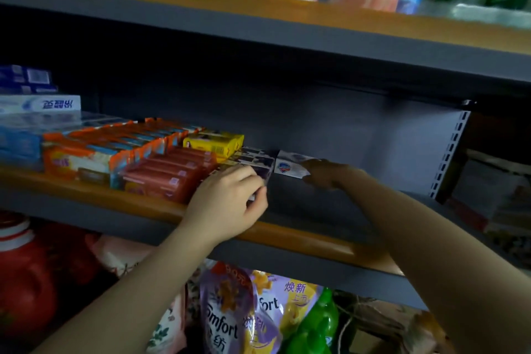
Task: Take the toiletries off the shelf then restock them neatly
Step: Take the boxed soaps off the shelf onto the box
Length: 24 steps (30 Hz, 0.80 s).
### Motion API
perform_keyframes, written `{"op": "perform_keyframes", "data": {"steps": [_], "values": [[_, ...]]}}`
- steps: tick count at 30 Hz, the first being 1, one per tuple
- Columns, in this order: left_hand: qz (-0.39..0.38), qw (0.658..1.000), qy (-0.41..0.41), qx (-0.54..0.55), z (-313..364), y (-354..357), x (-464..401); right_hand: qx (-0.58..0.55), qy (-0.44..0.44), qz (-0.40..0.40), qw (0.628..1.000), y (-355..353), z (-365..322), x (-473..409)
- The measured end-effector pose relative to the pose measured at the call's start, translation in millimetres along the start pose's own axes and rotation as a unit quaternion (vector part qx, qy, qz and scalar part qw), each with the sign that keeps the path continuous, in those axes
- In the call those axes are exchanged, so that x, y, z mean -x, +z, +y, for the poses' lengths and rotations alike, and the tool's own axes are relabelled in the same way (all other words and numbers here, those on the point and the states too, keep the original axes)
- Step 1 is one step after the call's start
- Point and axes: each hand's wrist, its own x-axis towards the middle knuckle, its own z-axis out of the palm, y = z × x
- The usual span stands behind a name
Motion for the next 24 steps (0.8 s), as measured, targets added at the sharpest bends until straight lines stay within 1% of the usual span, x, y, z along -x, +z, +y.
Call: {"op": "perform_keyframes", "data": {"steps": [4, 5, 6, 7, 9, 10, 11, 12, 13, 16, 18, 21, 24], "values": [[0.011, 1.0, 0.001, -0.022, 2, -2, 3, -0.007, -0.058, -0.037, 0.998, 11, 7, 17], [0.009, 1.0, 0.0, -0.024, 3, -2, 3, -0.012, -0.072, -0.023, 0.997, 16, 8, 20], [0.008, 1.0, -0.002, -0.026, 3, -2, 3, -0.016, -0.08, 0.012, 0.997, 16, 7, 23], [0.009, 1.0, -0.002, -0.028, 3, -1, 3, -0.022, -0.074, 0.062, 0.995, 12, 7, 23], [0.007, 1.0, -0.003, -0.027, 2, -1, 3, -0.037, -0.042, 0.175, 0.983, -1, 5, 20], [0.003, 1.0, -0.004, -0.024, 1, -1, 2, -0.034, -0.027, 0.214, 0.976, -7, 7, 17], [-0.001, 1.0, -0.002, -0.022, 1, -1, 2, -0.019, -0.016, 0.225, 0.974, -9, 8, 13], [-0.006, 1.0, -0.001, -0.022, 1, -1, 1, -0.004, -0.01, 0.213, 0.977, -11, 10, 9], [-0.01, 1.0, 0.0, -0.022, 0, -2, 0, -0.003, -0.001, 0.182, 0.983, -10, 12, 2], [-0.006, 1.0, 0.0, -0.025, 1, -2, 1, -0.059, 0.006, 0.105, 0.993, 1, 14, -14], [-0.001, 1.0, -0.001, -0.029, 1, -1, 2, -0.089, 0.004, 0.093, 0.992, 5, 13, -16], [-0.004, 0.999, -0.006, -0.031, 0, -2, 2, -0.096, 0.008, 0.09, 0.991, -1, 8, -4], [-0.007, 1.0, -0.005, -0.026, 2, -3, 3, -0.113, -0.018, 0.088, 0.99, -16, 2, 28]]}}
